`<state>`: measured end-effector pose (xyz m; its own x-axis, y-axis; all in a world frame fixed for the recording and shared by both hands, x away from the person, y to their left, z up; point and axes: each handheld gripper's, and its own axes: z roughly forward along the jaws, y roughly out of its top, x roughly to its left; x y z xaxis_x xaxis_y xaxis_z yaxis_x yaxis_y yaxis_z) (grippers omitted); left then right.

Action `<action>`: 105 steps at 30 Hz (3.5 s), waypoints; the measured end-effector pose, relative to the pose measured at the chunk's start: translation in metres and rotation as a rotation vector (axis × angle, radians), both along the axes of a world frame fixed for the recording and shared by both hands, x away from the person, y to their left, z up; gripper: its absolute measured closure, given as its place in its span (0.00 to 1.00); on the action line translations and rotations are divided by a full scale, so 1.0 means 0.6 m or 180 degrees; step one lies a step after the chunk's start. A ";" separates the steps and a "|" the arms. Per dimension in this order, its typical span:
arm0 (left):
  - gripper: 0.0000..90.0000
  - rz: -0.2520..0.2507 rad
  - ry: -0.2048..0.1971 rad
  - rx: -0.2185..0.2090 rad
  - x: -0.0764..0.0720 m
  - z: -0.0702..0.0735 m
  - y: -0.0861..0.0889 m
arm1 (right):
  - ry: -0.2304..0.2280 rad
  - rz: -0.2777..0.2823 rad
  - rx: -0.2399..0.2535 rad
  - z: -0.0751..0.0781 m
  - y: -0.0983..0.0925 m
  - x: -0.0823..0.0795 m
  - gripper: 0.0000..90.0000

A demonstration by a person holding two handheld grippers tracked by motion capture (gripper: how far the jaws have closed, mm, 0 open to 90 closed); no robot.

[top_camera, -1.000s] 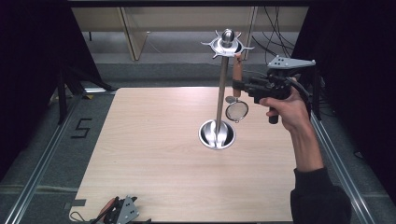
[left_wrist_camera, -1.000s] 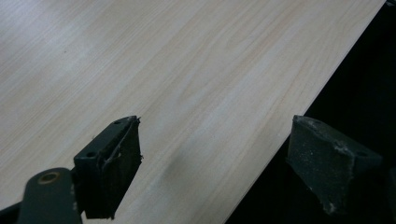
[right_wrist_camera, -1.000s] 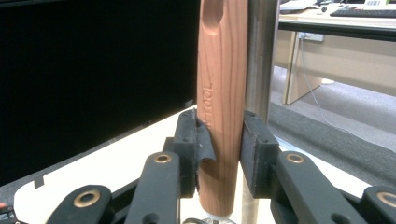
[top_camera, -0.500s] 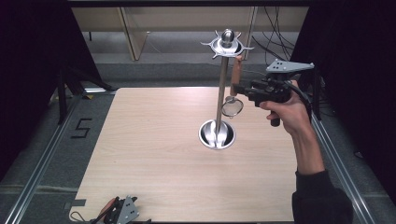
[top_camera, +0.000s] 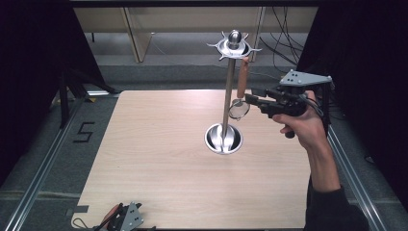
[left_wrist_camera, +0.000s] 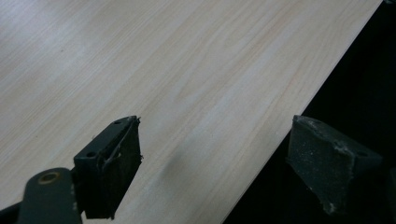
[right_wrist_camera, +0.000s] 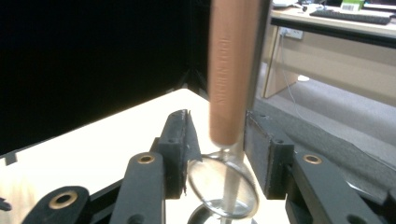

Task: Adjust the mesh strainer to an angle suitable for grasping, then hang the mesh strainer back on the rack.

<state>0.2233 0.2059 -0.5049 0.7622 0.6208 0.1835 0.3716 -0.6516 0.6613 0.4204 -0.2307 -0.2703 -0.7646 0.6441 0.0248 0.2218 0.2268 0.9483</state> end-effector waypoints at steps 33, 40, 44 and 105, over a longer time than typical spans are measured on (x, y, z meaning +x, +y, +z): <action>0.19 -0.0002 -0.0014 -0.0024 0.001 0.001 0.000 | 0.0003 0.0068 -0.0238 -0.098 0.027 -0.055 0.59; 0.19 0.0011 -0.0026 -0.0017 0.003 0.002 0.000 | 0.0062 0.0157 -0.0293 -0.115 0.037 -0.057 0.56; 0.19 0.0008 -0.0006 -0.0039 0.003 0.002 -0.001 | 0.0101 0.0200 -0.0323 -0.130 0.045 -0.057 0.54; 0.19 -0.0016 -0.0047 0.0001 -0.001 0.004 0.001 | 0.0749 0.0348 -0.0749 -0.277 0.069 -0.073 0.40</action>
<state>0.2229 0.2065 -0.5023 0.7625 0.6169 0.1950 0.3584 -0.6537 0.6665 0.3766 -0.1896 -0.4365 -0.8203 0.5678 0.0691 0.3905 0.4675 0.7931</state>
